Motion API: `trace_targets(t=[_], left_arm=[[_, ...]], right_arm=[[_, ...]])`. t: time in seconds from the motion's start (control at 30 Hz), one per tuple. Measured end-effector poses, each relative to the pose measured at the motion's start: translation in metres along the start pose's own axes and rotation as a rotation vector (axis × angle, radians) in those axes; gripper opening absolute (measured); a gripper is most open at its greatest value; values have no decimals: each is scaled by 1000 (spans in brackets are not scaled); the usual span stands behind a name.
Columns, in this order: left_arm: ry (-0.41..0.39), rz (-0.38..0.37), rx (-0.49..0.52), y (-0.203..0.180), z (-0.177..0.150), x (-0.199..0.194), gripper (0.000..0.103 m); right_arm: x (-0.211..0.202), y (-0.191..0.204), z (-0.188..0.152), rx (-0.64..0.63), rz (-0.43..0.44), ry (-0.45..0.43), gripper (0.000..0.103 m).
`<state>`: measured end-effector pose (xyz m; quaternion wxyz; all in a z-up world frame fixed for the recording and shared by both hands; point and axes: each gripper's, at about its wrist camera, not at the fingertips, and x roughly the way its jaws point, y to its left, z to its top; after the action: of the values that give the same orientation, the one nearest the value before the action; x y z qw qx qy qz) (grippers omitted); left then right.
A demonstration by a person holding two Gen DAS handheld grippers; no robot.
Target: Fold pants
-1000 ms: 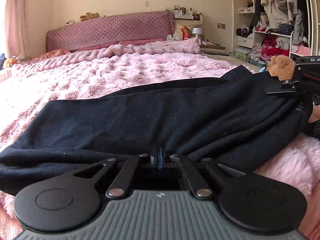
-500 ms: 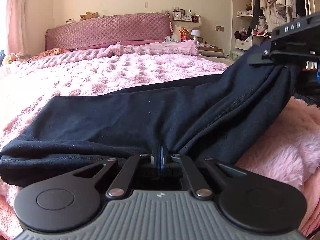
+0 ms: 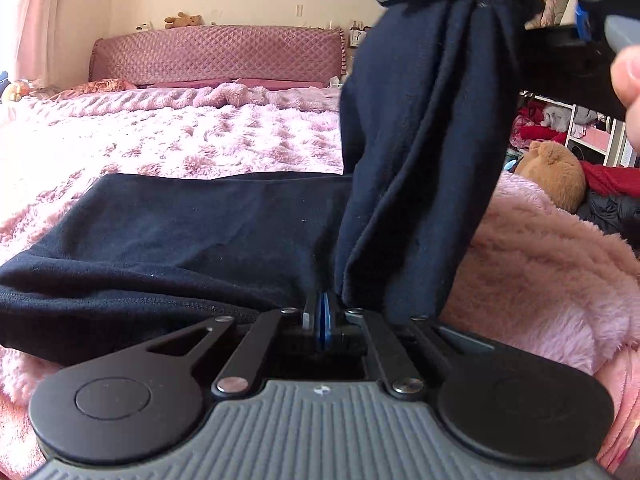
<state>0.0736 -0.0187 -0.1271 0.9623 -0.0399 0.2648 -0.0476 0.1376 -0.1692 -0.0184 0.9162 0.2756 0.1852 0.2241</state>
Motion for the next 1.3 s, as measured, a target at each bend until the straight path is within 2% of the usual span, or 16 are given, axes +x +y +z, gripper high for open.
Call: trace_targets(t=[0.23, 0.3, 0.4, 0.53, 0.6, 0.67, 0.77, 0.8, 0.93, 1.03, 1.1, 1.17, 1.3], left_arm=[[-29, 3, 42, 1, -5, 1, 4], [-24, -6, -3, 6, -5, 0, 5], [-6, -26, -15, 15, 3, -6, 7], [58, -63, -93, 36, 14, -16, 13], [87, -90, -138, 48, 19, -26, 19], [107, -138, -175, 62, 22, -39, 32], [54, -183, -268, 94, 24, -78, 48], [27, -168, -286, 104, 24, -90, 49], [-72, 45, -338, 147, 24, -134, 50], [-107, 186, -357, 178, 26, -151, 50], [-135, 271, -389, 196, 25, -163, 50], [-150, 316, -439, 212, 23, -172, 50], [-158, 359, -542, 240, 16, -193, 50]], right_arm=[[36, 42, -8, -76, 154, 173, 19], [48, 53, -10, -104, 175, 225, 19], [61, 67, -11, -141, 202, 295, 19], [71, 79, -10, -179, 220, 321, 19], [74, 84, -10, -188, 215, 323, 19], [75, 86, -14, -201, 208, 326, 19], [83, 95, -20, -228, 195, 338, 19], [85, 99, -24, -241, 193, 345, 19], [95, 118, -46, -336, 187, 384, 19], [104, 137, -76, -465, 126, 402, 19], [112, 149, -99, -571, 36, 392, 19], [121, 162, -128, -703, -94, 371, 19], [140, 189, -194, -1026, -344, 322, 20]])
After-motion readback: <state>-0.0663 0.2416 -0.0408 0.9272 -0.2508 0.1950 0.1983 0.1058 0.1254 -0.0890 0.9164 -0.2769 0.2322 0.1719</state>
